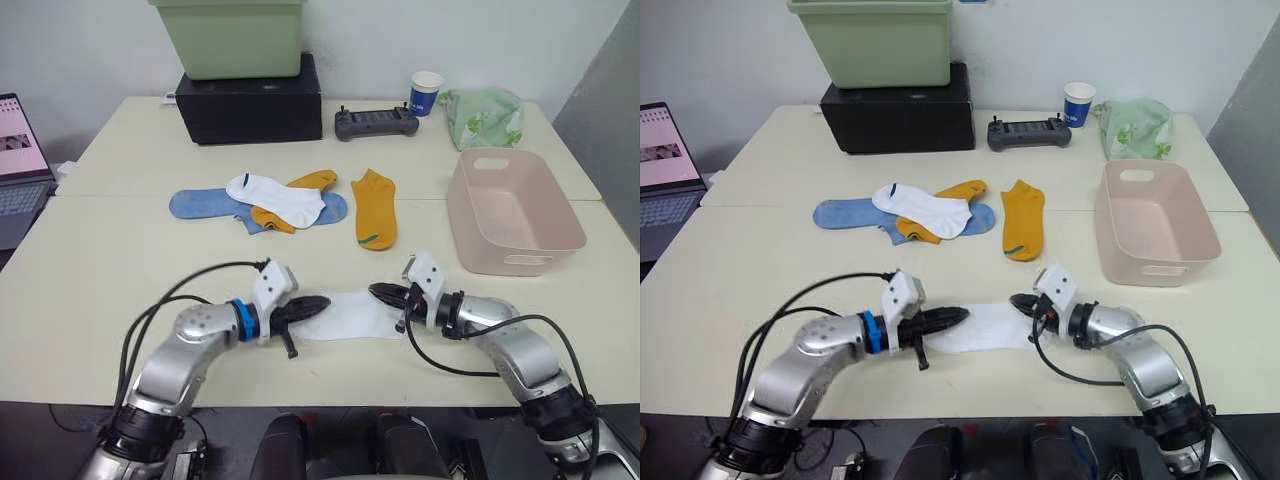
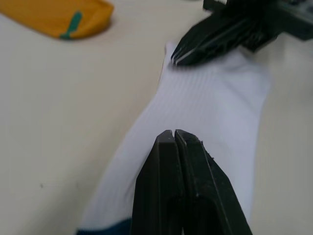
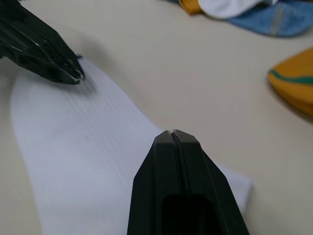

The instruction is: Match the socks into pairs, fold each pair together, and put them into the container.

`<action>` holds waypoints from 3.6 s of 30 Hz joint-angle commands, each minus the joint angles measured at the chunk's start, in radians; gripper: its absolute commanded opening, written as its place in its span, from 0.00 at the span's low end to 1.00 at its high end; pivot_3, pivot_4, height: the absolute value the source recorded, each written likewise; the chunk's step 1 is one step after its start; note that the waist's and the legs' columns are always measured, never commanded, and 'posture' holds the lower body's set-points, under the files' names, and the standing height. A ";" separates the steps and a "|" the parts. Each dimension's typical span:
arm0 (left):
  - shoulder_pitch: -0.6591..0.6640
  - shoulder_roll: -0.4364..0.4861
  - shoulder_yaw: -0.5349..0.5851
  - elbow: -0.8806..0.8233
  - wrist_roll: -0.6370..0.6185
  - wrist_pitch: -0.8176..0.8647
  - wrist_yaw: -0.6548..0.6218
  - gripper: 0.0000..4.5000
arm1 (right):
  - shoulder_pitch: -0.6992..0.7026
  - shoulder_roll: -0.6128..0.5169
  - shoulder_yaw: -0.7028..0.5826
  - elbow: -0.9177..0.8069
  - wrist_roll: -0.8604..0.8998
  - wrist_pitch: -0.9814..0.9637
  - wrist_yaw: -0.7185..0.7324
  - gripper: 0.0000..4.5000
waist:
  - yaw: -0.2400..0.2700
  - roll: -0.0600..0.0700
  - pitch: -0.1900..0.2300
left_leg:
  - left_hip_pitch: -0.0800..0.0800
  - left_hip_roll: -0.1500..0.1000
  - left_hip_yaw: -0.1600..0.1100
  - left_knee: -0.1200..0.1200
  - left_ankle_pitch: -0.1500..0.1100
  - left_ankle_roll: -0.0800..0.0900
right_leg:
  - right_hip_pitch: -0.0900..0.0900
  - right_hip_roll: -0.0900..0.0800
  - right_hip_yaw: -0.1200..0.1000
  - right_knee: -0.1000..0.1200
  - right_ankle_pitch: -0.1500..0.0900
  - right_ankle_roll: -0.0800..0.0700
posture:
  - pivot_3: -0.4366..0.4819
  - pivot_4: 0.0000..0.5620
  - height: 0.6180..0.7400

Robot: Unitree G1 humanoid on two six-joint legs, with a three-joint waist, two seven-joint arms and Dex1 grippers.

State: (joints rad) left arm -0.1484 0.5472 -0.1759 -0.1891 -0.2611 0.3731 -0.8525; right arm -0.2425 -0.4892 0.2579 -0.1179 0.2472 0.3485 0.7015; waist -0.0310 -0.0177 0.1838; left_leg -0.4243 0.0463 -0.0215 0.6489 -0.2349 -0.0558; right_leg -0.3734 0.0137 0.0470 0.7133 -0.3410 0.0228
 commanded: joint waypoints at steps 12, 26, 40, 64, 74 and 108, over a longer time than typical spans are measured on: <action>0.068 0.054 0.151 0.036 -0.072 -0.169 -0.063 0.01 | 0.093 -0.039 -0.147 -0.060 0.073 -0.117 0.108 0.00 | 0.000 0.000 0.000 | 0.007 0.001 0.001 -0.002 0.000 0.000 | 0.006 0.000 0.000 0.000 0.000 0.000 | 0.48 0.27 1.00; 0.147 0.101 0.095 0.012 0.011 -0.158 -0.083 0.01 | 0.192 -0.127 -0.086 -0.085 -0.005 -0.127 0.197 0.00 | 0.001 0.000 -0.001 | 0.007 0.000 0.002 -0.002 0.000 0.000 | 0.006 0.000 0.000 -0.001 0.000 0.000 | 0.48 0.27 1.00; 0.093 0.086 0.369 0.047 -0.148 -0.097 0.032 0.09 | 0.163 -0.088 -0.345 -0.149 0.168 -0.046 0.073 0.08 | -0.002 -0.001 -0.001 | 0.008 0.001 0.001 -0.002 0.000 0.000 | 0.006 0.000 0.000 0.000 0.000 0.000 | 0.48 0.27 1.00; 0.083 0.012 0.413 0.104 -0.072 -0.207 0.175 0.99 | 0.122 -0.009 -0.335 -0.133 0.095 -0.058 -0.042 1.00 | 0.001 -0.001 -0.001 | 0.007 0.000 0.003 -0.002 0.000 0.000 | 0.005 -0.003 0.000 0.000 0.000 0.000 | 0.48 0.27 1.00; -0.402 -0.038 0.194 0.519 0.144 -0.325 0.195 0.99 | -0.064 0.057 -0.217 -0.220 0.103 0.128 -0.088 1.00 | 0.004 -0.001 -0.001 | 0.006 -0.002 0.003 -0.002 0.000 -0.001 | 0.005 0.000 -0.002 0.000 0.000 0.000 | 0.48 0.27 1.00; -0.747 -0.165 0.150 1.193 0.275 -0.686 0.192 0.01 | 0.014 0.077 -0.185 -0.318 0.051 0.162 -0.179 1.00 | 0.001 -0.001 0.000 | 0.004 -0.004 0.005 -0.001 0.001 -0.001 | 0.001 0.001 -0.003 0.002 0.000 0.000 | 0.48 0.27 1.00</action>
State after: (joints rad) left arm -0.8934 0.3687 -0.0513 1.0589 0.0469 -0.2927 -0.6378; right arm -0.2219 -0.4139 0.0770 -0.3892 0.2908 0.5159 0.5215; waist -0.0297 -0.0192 0.1834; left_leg -0.4206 0.0427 -0.0170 0.6483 -0.2341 -0.0567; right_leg -0.3721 0.0149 0.0441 0.7152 -0.3409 0.0229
